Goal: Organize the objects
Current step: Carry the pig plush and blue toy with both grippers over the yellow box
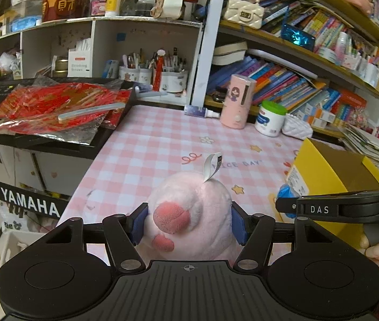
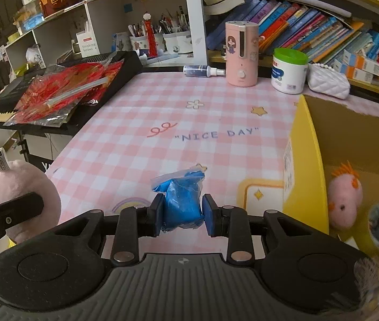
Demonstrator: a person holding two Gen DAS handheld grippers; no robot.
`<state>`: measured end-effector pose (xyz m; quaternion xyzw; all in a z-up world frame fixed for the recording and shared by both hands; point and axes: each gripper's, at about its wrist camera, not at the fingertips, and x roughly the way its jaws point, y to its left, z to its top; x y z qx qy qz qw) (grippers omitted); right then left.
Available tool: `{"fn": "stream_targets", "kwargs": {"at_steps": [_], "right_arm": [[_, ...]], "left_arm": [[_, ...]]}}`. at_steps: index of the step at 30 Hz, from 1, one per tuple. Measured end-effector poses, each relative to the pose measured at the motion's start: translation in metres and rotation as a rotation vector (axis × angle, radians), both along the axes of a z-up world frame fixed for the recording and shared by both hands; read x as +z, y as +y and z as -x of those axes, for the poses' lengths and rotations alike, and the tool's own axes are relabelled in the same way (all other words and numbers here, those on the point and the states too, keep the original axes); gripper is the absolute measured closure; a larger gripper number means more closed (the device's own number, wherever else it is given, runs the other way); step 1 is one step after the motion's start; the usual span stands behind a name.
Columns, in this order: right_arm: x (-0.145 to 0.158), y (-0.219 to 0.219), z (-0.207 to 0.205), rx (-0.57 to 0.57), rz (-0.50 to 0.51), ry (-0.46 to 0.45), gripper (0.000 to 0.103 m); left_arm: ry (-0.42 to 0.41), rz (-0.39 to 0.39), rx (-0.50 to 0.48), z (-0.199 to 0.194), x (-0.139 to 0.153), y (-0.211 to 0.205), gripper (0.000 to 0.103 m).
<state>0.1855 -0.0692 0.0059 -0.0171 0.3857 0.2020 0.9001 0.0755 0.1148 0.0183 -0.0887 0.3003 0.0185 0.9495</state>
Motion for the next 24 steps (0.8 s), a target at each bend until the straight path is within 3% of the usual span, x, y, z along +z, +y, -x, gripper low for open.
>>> {"fn": "stream_targets", "kwargs": {"at_steps": [10,24], "right_arm": [[-0.003,-0.009,0.064,-0.031,0.007,0.014,0.075],[-0.016,-0.04,0.142,-0.141,-0.026,0.047,0.075]], "left_arm": [[0.01,0.013,-0.031,0.051,-0.001,-0.007,0.042],[0.045,-0.016,-0.172,0.101,-0.007,-0.035,0.042]]}}
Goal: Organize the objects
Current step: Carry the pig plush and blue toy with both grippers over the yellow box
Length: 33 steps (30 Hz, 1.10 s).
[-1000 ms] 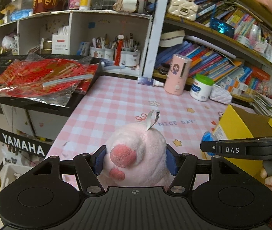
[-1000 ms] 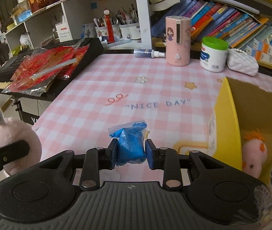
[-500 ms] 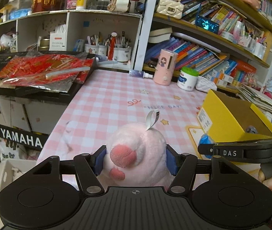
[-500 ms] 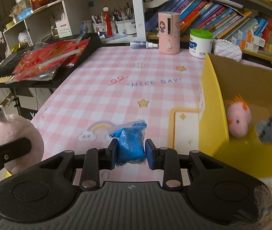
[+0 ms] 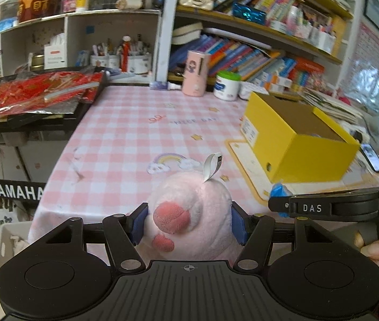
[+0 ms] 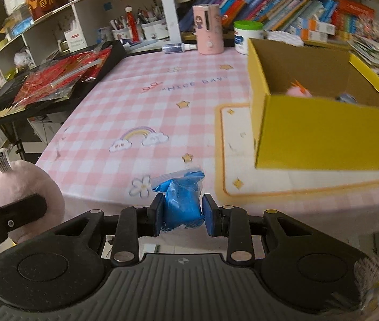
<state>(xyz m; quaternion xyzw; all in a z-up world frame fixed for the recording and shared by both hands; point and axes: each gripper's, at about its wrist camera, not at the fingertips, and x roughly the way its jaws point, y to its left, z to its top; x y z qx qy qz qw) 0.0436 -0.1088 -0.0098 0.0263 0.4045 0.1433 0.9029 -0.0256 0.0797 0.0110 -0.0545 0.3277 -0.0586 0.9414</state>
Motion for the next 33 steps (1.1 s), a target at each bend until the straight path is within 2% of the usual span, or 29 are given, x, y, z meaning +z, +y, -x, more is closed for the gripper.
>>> {"fn": "stream_targets", "kwargs": {"at_steps": [10,25,33], "right_arm": [[-0.005,-0.027,0.03,-0.087,0.002,0.021,0.075],[-0.007,-0.093,0.057,-0.308,0.011,0.035,0.075],[-0.005,-0.126,0.06,-0.387,0.015,0.034,0.075]], "left_arm": [[0.005,-0.001,-0.098,0.009,-0.002,-0.023,0.042],[0.004,0.001,-0.329,-0.011,-0.004,-0.085,0.042],[-0.003,0.003,-0.406,-0.024,-0.002,-0.119,0.042]]}}
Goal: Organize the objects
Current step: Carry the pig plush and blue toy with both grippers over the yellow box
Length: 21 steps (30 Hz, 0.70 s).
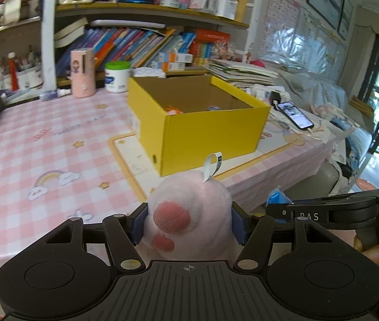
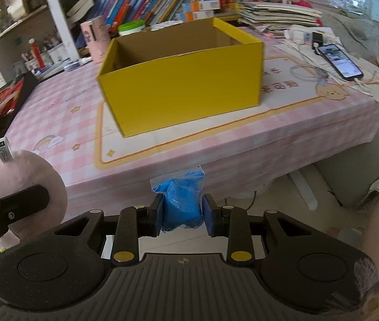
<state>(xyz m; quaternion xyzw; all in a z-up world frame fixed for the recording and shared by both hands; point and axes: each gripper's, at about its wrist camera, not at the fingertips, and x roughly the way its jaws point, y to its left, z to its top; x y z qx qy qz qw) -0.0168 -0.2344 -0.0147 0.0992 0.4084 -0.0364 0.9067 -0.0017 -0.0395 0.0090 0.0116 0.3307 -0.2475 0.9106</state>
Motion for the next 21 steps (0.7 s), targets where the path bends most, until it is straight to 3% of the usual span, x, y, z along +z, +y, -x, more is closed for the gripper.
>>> {"fn": "stream_targets", "kwargs": {"at_steps": [21], "right_arm": [[0.023,-0.064,-0.069,0.038,0.011,-0.071,0.075]], "left_arm": [[-0.119,-0.002,0.026,-0.055,0.025,-0.061,0.042]]}}
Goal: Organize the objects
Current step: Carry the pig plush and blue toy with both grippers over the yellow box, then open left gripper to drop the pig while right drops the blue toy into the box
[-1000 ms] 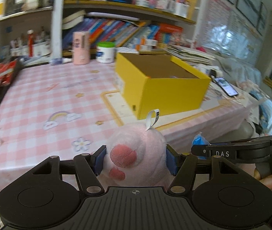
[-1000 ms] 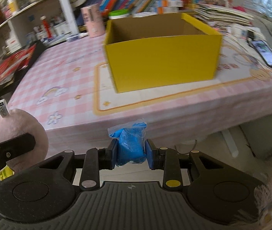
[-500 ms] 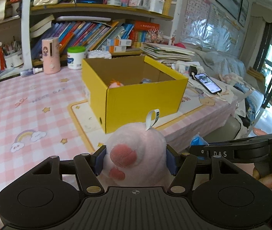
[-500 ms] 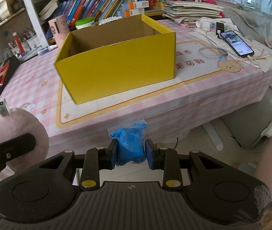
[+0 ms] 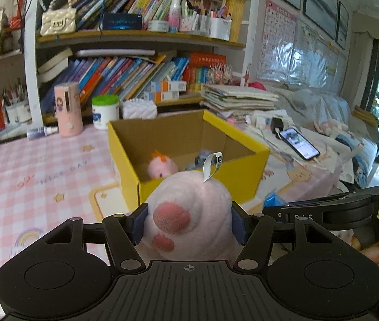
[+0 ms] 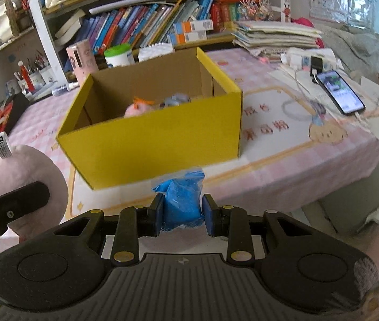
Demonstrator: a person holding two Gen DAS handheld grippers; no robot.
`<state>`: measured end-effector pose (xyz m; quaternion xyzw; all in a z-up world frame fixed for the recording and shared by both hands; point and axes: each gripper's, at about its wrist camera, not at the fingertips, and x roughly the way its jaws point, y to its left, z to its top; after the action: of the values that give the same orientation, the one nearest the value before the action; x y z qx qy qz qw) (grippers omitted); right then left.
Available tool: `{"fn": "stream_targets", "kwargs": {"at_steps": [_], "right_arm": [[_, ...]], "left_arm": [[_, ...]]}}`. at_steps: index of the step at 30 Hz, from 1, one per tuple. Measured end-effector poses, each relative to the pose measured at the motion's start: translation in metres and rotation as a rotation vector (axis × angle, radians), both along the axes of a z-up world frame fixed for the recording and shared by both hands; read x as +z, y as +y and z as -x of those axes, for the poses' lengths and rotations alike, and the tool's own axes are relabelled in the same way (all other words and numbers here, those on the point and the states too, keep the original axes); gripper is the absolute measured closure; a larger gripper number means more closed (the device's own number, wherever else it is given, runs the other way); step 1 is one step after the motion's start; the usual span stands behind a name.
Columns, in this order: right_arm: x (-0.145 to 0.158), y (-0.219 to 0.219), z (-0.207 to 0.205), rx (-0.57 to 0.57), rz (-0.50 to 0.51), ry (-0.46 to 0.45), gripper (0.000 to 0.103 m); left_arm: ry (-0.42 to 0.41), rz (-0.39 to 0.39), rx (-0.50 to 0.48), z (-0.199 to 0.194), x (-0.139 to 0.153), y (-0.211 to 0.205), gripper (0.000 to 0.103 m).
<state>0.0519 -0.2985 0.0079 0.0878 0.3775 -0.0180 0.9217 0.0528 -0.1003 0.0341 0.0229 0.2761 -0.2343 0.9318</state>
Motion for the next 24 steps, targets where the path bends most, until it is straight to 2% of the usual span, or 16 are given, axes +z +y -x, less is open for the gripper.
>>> {"fn": "stream_targets", "kwargs": {"at_steps": [5,9,15,24], "right_arm": [[0.01,-0.013,-0.027,0.032,-0.001,-0.034,0.075],[0.024,-0.025,-0.051,0.059,-0.002,-0.096,0.075],[0.041,-0.038,-0.094,0.11,-0.004,-0.166,0.075],[0.025,-0.039,-0.139,0.196,0.0,-0.122,0.075]], "left_arm": [[-0.042,-0.001,0.027,-0.021,0.01,-0.014,0.042],[-0.093,0.0,0.053,-0.04,0.019,-0.028,0.041],[-0.115,-0.03,0.084,-0.07,0.022,-0.049,0.042],[-0.103,-0.118,0.113,-0.105,0.004,-0.075,0.044]]}}
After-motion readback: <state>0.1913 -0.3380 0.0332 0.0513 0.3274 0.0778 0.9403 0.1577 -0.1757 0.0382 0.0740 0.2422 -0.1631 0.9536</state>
